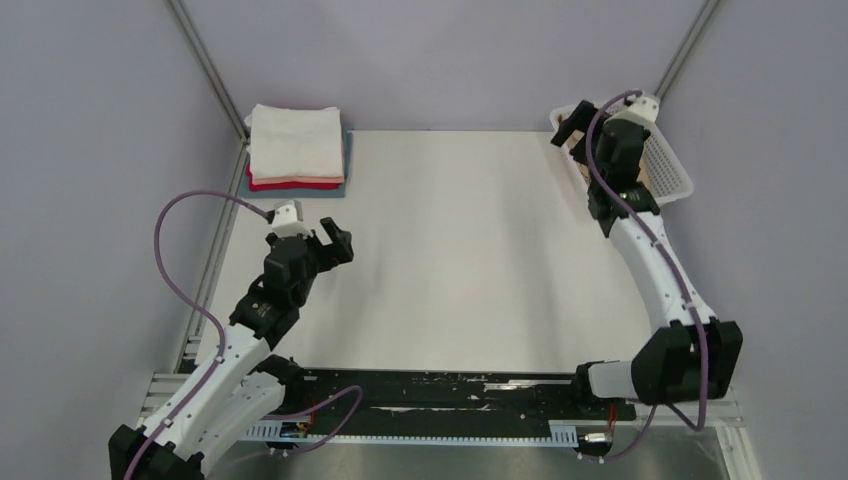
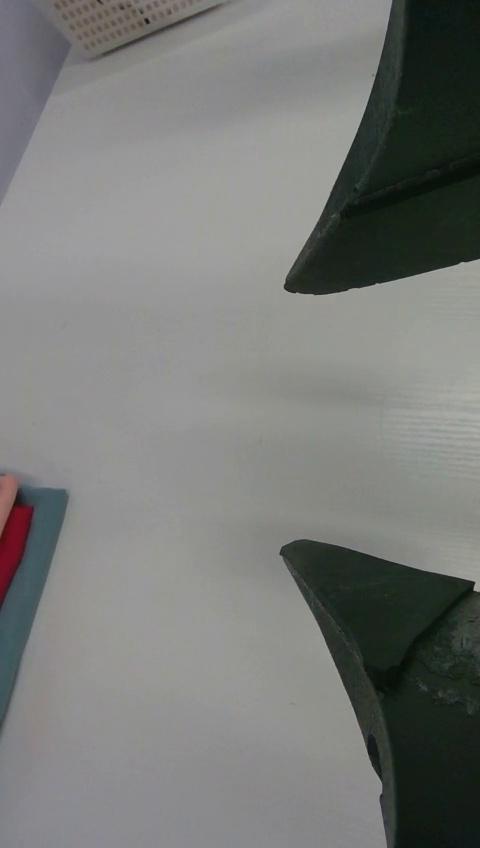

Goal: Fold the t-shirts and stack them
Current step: Grab crumpled tshirt from bin with the right arm

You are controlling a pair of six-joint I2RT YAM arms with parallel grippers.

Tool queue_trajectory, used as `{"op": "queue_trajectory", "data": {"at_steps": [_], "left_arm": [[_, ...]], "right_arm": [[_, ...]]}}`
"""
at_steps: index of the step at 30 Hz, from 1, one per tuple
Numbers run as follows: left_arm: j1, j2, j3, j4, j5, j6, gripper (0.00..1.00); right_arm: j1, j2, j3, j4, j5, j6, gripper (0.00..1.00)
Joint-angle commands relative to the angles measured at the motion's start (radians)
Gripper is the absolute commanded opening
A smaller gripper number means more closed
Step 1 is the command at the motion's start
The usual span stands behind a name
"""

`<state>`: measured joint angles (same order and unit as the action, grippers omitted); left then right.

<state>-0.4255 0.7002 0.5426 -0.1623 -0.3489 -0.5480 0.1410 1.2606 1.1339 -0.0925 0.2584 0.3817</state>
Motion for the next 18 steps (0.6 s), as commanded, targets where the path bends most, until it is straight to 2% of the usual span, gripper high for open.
{"op": "queue_trajectory", "data": {"at_steps": [1, 6, 12, 16, 18], "left_arm": [[-0.001, 0.031, -0.004, 0.083, -0.003, -0.004, 1.0], [-0.001, 0.056, 0.025, 0.035, -0.03, -0.001, 1.0], [-0.001, 0.048, 0.02, 0.008, -0.047, -0.016, 1.0], [0.0, 0.048, 0.031, -0.017, -0.059, -0.022, 1.0], [-0.001, 0.044, 0.036, -0.032, -0.066, -0.024, 1.0]], "right_arm": [[-0.173, 0.266, 0.225, -0.142, 0.001, -0.054, 1.0], [-0.309, 0.573, 0.468, -0.186, -0.098, -0.121, 1.0], [-0.345, 0.919, 0.809, -0.309, -0.086, -0.188, 1.0], [-0.349, 1.111, 0.949, -0.374, -0.07, -0.184, 1.0], [-0.349, 1.164, 0.981, -0.38, -0.067, -0.183, 0.96]]}}
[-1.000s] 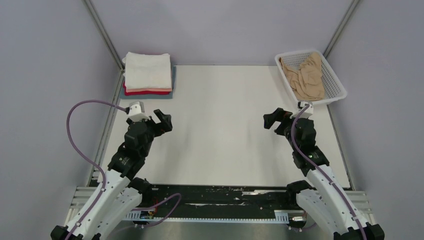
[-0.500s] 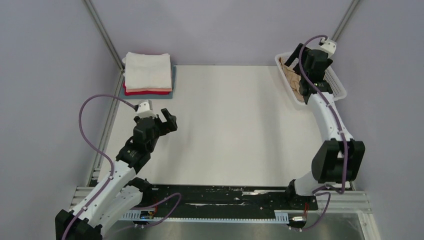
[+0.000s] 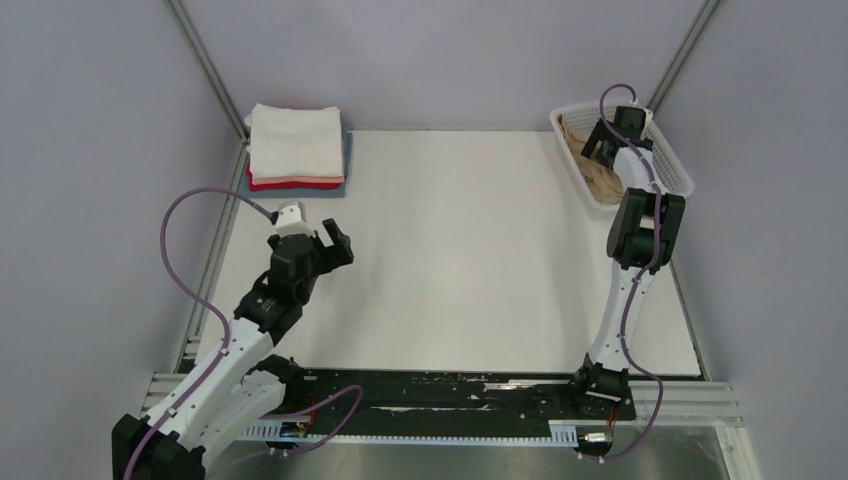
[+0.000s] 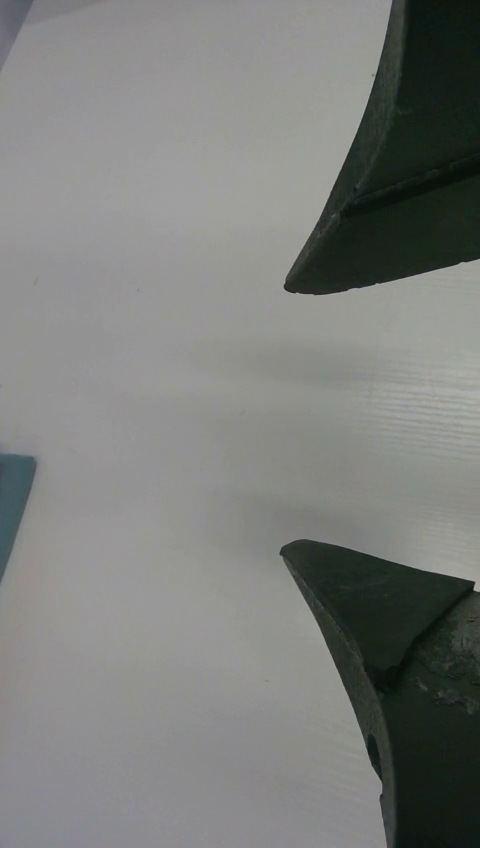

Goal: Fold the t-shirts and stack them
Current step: Grab crumpled tshirt from bin with the right arm, then move the tshirt to the center of the board

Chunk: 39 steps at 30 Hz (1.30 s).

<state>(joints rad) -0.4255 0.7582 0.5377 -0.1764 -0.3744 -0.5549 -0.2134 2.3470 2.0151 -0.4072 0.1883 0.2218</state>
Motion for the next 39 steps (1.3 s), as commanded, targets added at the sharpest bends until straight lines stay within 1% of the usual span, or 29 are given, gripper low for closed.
{"op": "queue_trajectory", "data": {"at_steps": [1, 2, 3, 4, 6, 7, 9, 13, 16, 21, 26, 27, 30, 32, 34, 37, 39], "left_arm": [[-0.001, -0.016, 0.042, -0.026, -0.042, -0.018, 1.0], [-0.001, -0.024, 0.042, -0.029, -0.045, -0.019, 1.0], [-0.001, -0.027, 0.042, -0.036, -0.045, -0.019, 1.0], [-0.001, -0.036, 0.043, -0.04, -0.046, -0.02, 1.0], [-0.001, -0.053, 0.044, -0.052, -0.044, -0.024, 1.0], [-0.001, -0.059, 0.045, -0.06, -0.04, -0.025, 1.0], [-0.001, -0.082, 0.041, -0.073, -0.027, -0.028, 1.0], [0.0, -0.142, 0.019, -0.097, -0.009, -0.046, 1.0], [0.0, -0.196, -0.002, -0.112, 0.008, -0.065, 1.0], [-0.001, -0.282, -0.031, -0.131, 0.022, -0.081, 1.0], [0.0, -0.315, -0.044, -0.138, 0.026, -0.083, 1.0], [0.0, -0.315, -0.042, -0.141, 0.025, -0.085, 1.0], [0.0, -0.313, -0.042, -0.156, 0.024, -0.091, 1.0], [0.0, -0.314, -0.045, -0.159, 0.025, -0.099, 1.0], [-0.001, -0.314, -0.05, -0.163, 0.022, -0.108, 1.0], [-0.001, -0.316, -0.047, -0.184, 0.015, -0.123, 1.0], [0.0, -0.317, -0.044, -0.197, 0.012, -0.132, 1.0]], "right_arm": [[0.006, 0.095, 0.112, -0.067, 0.01, -0.023, 0.9], [0.005, 0.105, 0.126, -0.071, 0.017, -0.026, 0.85], [0.006, 0.107, 0.136, -0.071, 0.029, -0.025, 0.76], [0.005, 0.106, 0.15, -0.071, 0.058, -0.028, 0.59], [0.001, 0.094, 0.191, -0.065, 0.08, -0.05, 0.12], [0.001, 0.08, 0.218, -0.064, 0.08, -0.066, 0.02], [0.002, 0.03, 0.258, -0.055, 0.065, -0.108, 0.0], [0.005, -0.132, 0.294, -0.028, -0.063, -0.15, 0.0], [0.019, -0.282, 0.263, -0.007, -0.152, -0.148, 0.0], [0.08, -0.516, 0.18, -0.004, -0.363, -0.106, 0.0], [0.205, -0.648, 0.128, -0.002, -0.55, -0.096, 0.0], [0.259, -0.663, 0.126, -0.002, -0.588, -0.1, 0.0], [0.364, -0.693, 0.141, -0.001, -0.7, -0.105, 0.0], [0.427, -0.709, 0.146, -0.002, -0.753, -0.112, 0.0], [0.491, -0.732, 0.124, 0.0, -0.771, -0.122, 0.0], [0.543, -0.775, 0.027, 0.019, -0.795, -0.119, 0.0], [0.554, -0.818, -0.099, 0.061, -0.819, -0.085, 0.0]]}}
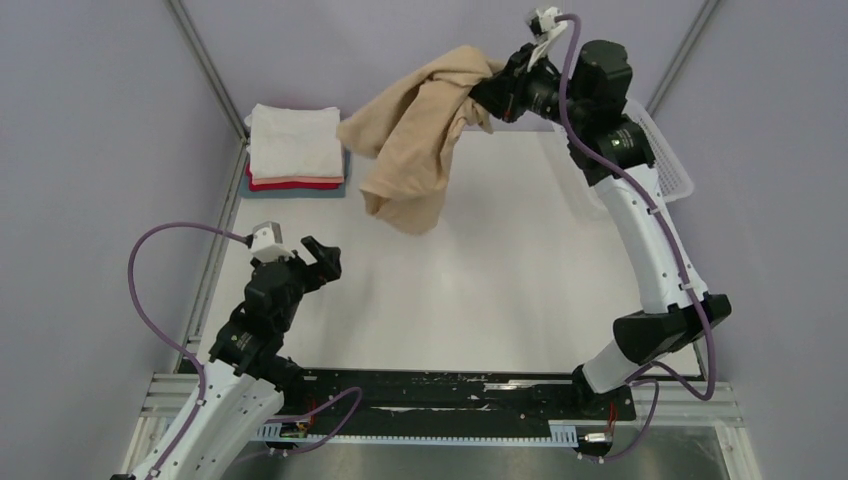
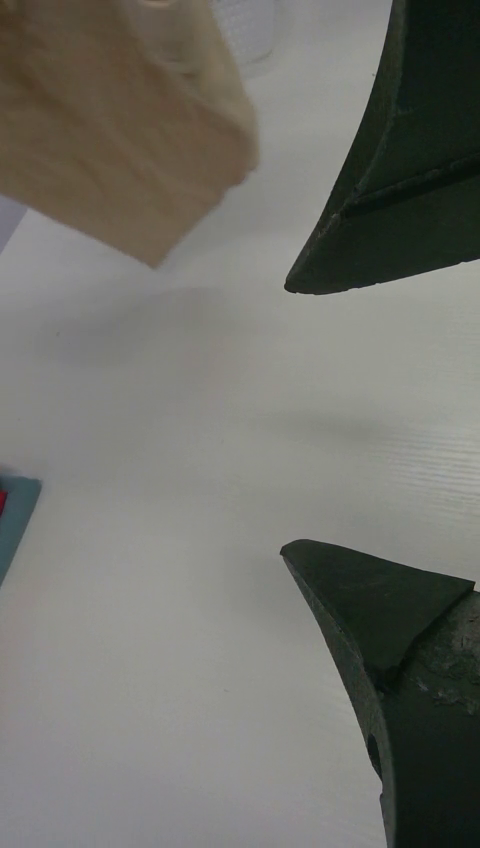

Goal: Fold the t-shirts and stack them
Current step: Move the tshirt to the center of the board

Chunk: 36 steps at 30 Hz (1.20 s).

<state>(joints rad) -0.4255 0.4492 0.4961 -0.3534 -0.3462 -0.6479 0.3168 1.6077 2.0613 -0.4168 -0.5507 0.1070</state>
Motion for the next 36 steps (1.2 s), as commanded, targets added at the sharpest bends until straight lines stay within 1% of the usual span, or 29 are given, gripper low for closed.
{"op": "queue_trajectory", "data": {"at_steps": [1, 2, 4, 7, 8, 9, 10, 11, 12, 14, 16, 18, 19, 21, 23, 26, 28, 29, 31, 32, 35, 36], "left_arm": [[-0.001, -0.01, -0.002, -0.023, -0.017, -0.043, 1.0], [-0.001, -0.01, -0.003, -0.029, -0.017, -0.047, 1.0], [-0.001, -0.009, -0.001, -0.038, -0.018, -0.054, 1.0], [-0.001, -0.005, -0.003, -0.045, -0.024, -0.067, 1.0], [-0.001, -0.004, -0.004, -0.044, -0.024, -0.069, 1.0], [-0.001, 0.003, -0.005, -0.039, -0.021, -0.07, 1.0], [0.0, 0.008, -0.005, -0.036, -0.019, -0.071, 1.0], [-0.001, 0.023, -0.004, -0.03, -0.014, -0.072, 1.0], [-0.001, 0.042, -0.002, -0.026, -0.008, -0.072, 1.0], [-0.001, 0.08, 0.004, -0.013, 0.04, -0.067, 1.0], [-0.001, 0.124, 0.007, 0.002, 0.073, -0.067, 1.0], [-0.001, 0.168, 0.004, 0.013, 0.119, -0.073, 1.0], [-0.001, 0.181, 0.003, 0.022, 0.132, -0.074, 1.0], [-0.001, 0.218, -0.002, 0.045, 0.184, -0.067, 1.0], [-0.001, 0.26, -0.005, 0.077, 0.261, -0.06, 1.0], [-0.004, 0.351, -0.011, 0.155, 0.465, -0.04, 1.0], [-0.017, 0.415, -0.022, 0.208, 0.546, -0.046, 1.0], [-0.038, 0.463, -0.024, 0.219, 0.56, -0.051, 1.0], [-0.086, 0.541, -0.024, 0.244, 0.56, -0.066, 1.0], [-0.124, 0.571, -0.02, 0.26, 0.546, -0.072, 1.0], [-0.191, 0.714, -0.009, 0.308, 0.529, -0.119, 0.99], [-0.22, 0.741, 0.001, 0.329, 0.522, -0.128, 0.96]], "right_arm": [[0.024, -0.105, -0.218, 0.097, -0.078, 0.05, 0.0], [0.025, -0.13, -0.3, 0.126, -0.06, 0.065, 0.0], [0.025, -0.188, -0.466, 0.161, 0.014, 0.073, 0.06], [0.022, -0.267, -0.729, 0.202, 0.206, 0.086, 0.17], [0.022, -0.281, -0.812, 0.212, 0.285, 0.104, 0.22], [0.023, -0.291, -0.892, 0.213, 0.402, 0.117, 0.27], [0.019, -0.29, -0.98, 0.213, 0.481, 0.122, 0.34], [0.014, -0.283, -1.03, 0.208, 0.566, 0.14, 0.45], [0.007, -0.275, -1.072, 0.193, 0.656, 0.162, 0.56], [-0.01, -0.26, -1.107, 0.16, 0.743, 0.178, 0.72], [-0.012, -0.261, -1.089, 0.107, 0.808, 0.175, 0.84], [-0.01, -0.281, -1.054, 0.057, 0.84, 0.167, 0.96], [-0.008, -0.3, -1.041, 0.045, 0.842, 0.162, 0.99], [0.005, -0.351, -1.036, 0.032, 0.823, 0.157, 1.0], [0.021, -0.41, -1.06, 0.04, 0.766, 0.151, 1.0], [0.03, -0.488, -1.134, 0.08, 0.581, 0.146, 1.0], [0.032, -0.529, -1.182, 0.108, 0.468, 0.157, 1.0], [0.033, -0.548, -1.203, 0.119, 0.439, 0.164, 1.0], [0.033, -0.587, -1.242, 0.137, 0.429, 0.193, 1.0], [0.033, -0.604, -1.26, 0.143, 0.434, 0.201, 1.0], [0.032, -0.644, -1.303, 0.156, 0.48, 0.221, 1.0], [0.032, -0.654, -1.313, 0.156, 0.491, 0.222, 1.0]]}}
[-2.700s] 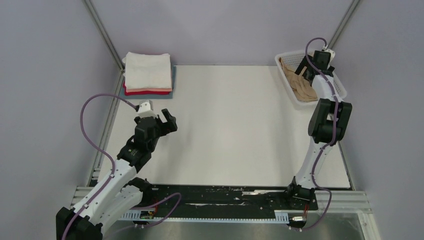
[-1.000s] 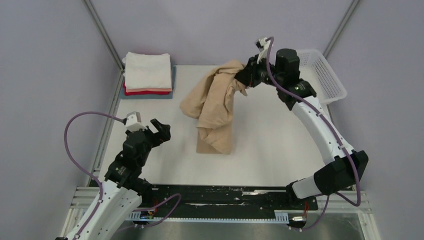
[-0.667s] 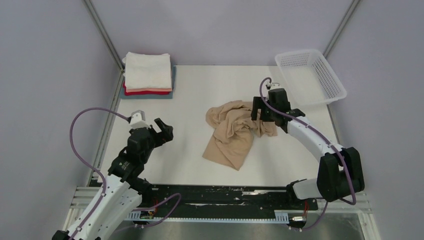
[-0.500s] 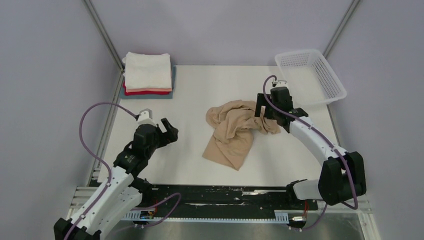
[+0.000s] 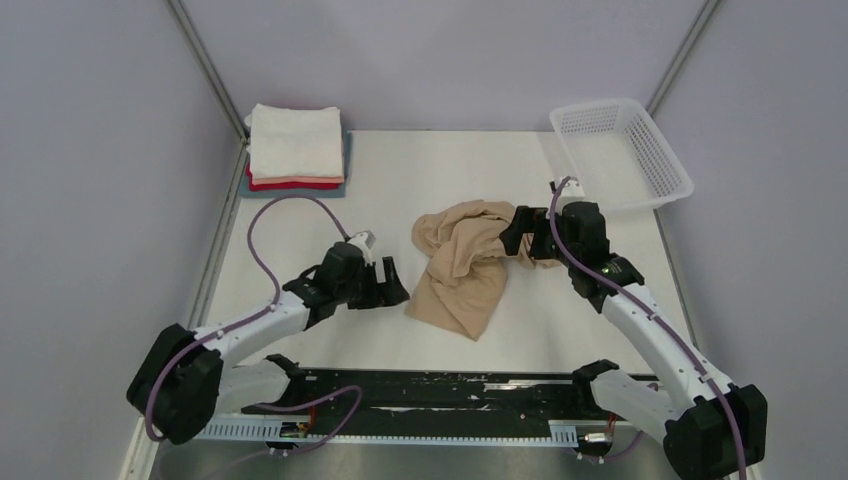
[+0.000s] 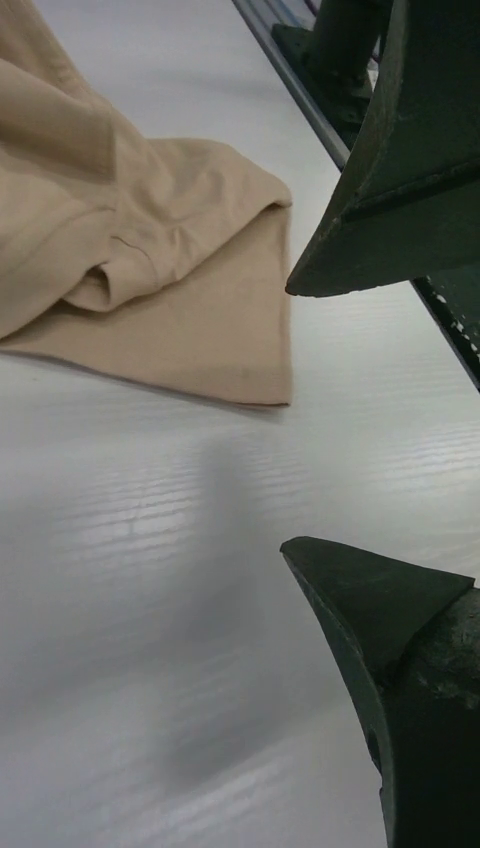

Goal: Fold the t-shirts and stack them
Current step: Flatten out the tshirt

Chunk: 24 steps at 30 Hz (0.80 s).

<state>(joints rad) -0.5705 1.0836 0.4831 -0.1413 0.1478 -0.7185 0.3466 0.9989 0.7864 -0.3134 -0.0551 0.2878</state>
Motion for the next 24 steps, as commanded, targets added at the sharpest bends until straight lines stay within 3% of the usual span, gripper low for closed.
{"op": "queue_trajectory", "data": {"at_steps": [1, 10, 19, 22, 23, 24], "left_arm": [[-0.088, 0.155, 0.028, 0.124, 0.022, -0.073, 0.95], [-0.246, 0.39, 0.159, 0.029, -0.128, -0.107, 0.66], [-0.321, 0.535, 0.249, -0.066, -0.244, -0.133, 0.51], [-0.343, 0.581, 0.287, -0.098, -0.282, -0.133, 0.25], [-0.351, 0.586, 0.304, -0.134, -0.321, -0.138, 0.05], [-0.353, 0.586, 0.312, -0.153, -0.346, -0.15, 0.02]], "right_arm": [[0.003, -0.053, -0.045, 0.053, 0.006, 0.044, 1.0], [0.002, -0.067, -0.079, 0.053, 0.096, 0.067, 1.0], [0.001, -0.054, -0.084, 0.054, 0.13, 0.067, 1.0], [0.001, -0.059, -0.088, 0.053, 0.143, 0.062, 1.0], [0.001, -0.061, -0.09, 0.054, 0.145, 0.059, 1.0], [0.0, -0.066, -0.092, 0.052, 0.145, 0.054, 1.0]]}}
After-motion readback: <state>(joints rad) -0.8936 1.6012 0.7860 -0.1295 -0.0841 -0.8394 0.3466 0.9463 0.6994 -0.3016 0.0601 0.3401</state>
